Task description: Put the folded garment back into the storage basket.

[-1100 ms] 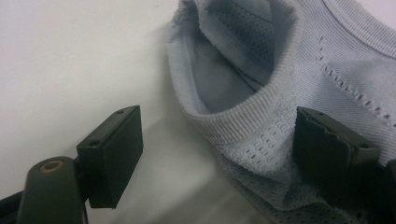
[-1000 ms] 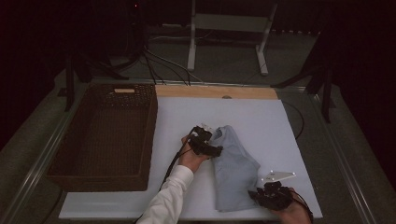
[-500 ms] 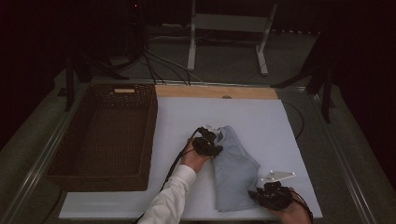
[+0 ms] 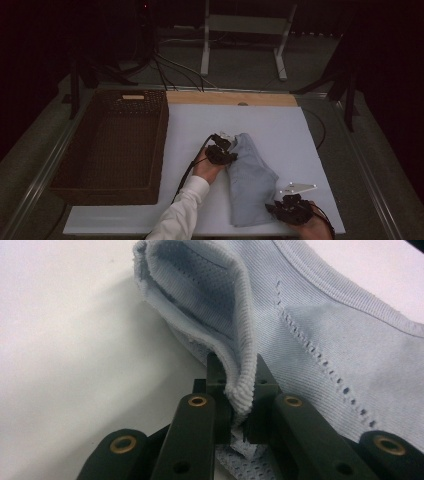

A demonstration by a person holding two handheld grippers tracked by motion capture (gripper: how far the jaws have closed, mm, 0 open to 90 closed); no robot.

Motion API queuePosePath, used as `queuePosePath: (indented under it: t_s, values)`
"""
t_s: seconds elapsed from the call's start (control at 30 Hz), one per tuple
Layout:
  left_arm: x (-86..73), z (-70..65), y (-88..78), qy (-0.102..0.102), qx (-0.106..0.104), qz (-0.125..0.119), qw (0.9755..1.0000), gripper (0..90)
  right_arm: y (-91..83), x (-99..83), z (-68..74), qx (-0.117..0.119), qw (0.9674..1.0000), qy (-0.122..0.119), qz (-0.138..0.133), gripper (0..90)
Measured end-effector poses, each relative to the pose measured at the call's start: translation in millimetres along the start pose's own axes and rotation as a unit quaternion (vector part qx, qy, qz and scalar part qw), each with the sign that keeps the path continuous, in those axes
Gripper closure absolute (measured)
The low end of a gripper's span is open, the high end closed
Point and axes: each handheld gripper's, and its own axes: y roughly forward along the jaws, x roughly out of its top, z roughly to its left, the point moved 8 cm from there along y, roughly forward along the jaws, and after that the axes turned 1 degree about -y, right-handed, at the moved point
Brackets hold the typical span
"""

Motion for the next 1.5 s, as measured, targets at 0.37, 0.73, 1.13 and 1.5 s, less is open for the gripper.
queuePosePath:
  t_s: [0.37,0.73,1.13,1.5]
  values:
    - [9.9,-6.1,-13.5,0.003,-0.004,-0.024,0.9997,85.5,-1.9,3.3,1.1,0.006,0.9999,0.011,-0.012,76.3]
    - [20.5,-10.4,-27.5,0.012,0.001,-0.045,0.9989,85.5,-6.0,11.1,7.1,0.035,0.9985,0.025,-0.035,76.7]
    - [28.6,-13.8,-39.1,0.021,0.005,-0.058,0.9981,85.5,-11.4,17.7,4.5,0.045,0.9962,0.049,-0.057,77.0]
    - [37.8,-15.6,-50.5,0.027,0.01,-0.066,0.9974,85.5,-16.6,27.8,2.4,0.039,0.9953,0.052,-0.071,77.1]
